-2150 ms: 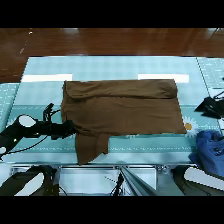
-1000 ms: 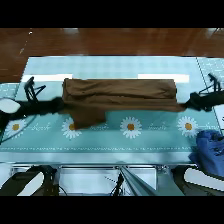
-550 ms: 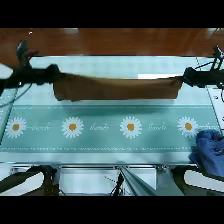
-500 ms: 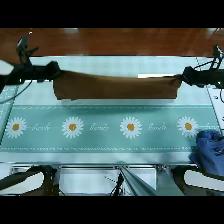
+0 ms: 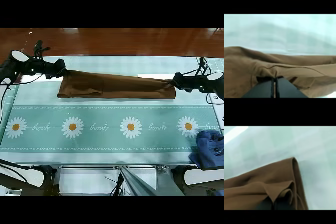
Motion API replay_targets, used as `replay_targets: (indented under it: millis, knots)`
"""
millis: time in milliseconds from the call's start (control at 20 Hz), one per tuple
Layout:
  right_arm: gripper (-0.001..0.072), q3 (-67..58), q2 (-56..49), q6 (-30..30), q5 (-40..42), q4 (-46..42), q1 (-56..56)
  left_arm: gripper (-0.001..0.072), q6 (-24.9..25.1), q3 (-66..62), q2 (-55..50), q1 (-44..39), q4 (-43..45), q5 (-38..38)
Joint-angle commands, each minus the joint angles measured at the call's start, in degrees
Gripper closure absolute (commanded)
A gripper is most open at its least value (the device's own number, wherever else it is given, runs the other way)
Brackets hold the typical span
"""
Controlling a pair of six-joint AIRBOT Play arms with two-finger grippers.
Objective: Fold the shirts.
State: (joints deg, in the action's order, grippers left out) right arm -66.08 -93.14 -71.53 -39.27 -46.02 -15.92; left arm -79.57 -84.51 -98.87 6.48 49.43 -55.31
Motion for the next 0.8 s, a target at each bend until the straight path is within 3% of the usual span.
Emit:
replay_targets:
  millis: [0, 100, 200, 250, 300, 350, 400, 450, 500, 750]
  knots:
    - [0.0635, 0.0, -1.8, 1.7, 1.7, 0.7, 0.1, 0.0630, -1.2, -0.9, -2.5, 2.6, 0.0, -0.7]
    - [0.0441, 0.0, -1.8, 1.8, 1.6, 0.7, 0.0, 0.0629, -1.2, -0.9, -2.5, 2.9, 0.0, -1.9]
    - [0.0349, 0.0, -1.6, 2.1, 0.5, 0.4, 0.0, 0.0622, -1.2, -0.9, -2.5, 2.8, 0.0, -4.1]
    - [0.0339, 0.0, -1.1, 3.0, 0.0, -0.5, 0.0, 0.0483, -1.1, -0.9, -2.5, 2.9, 0.0, -5.3]
    - [0.0339, 0.0, -0.4, 3.5, -0.3, -2.2, 0.0, 0.0295, -1.1, -0.9, -2.5, 2.9, 0.0, -6.7]
    - [0.0339, 0.0, 0.6, 3.4, -0.3, -4.6, 0.0, 0.0234, -1.1, -0.9, -2.5, 3.1, 0.0, -7.8]
    - [0.0318, 0.0, 1.5, 3.4, -0.3, -5.9, 0.0, 0.0234, -1.1, -0.9, -2.5, 3.3, 0.0, -8.9]
    - [0.0179, 0.0, 2.2, 3.4, -0.3, -6.0, 0.0, 0.0234, -1.1, -0.9, -2.5, 3.4, 0.0, -10.1]
    - [0.0095, 0.0, 2.4, 3.0, -0.5, -5.2, 0.0, 0.0234, -1.1, -0.9, -2.5, 3.5, 0.0, -11.3]
    - [0.0094, 0.0, 1.1, 3.5, -3.2, 3.4, -1.0, 0.0234, 0.5, -0.9, -1.6, 3.6, 0.0, -18.0]
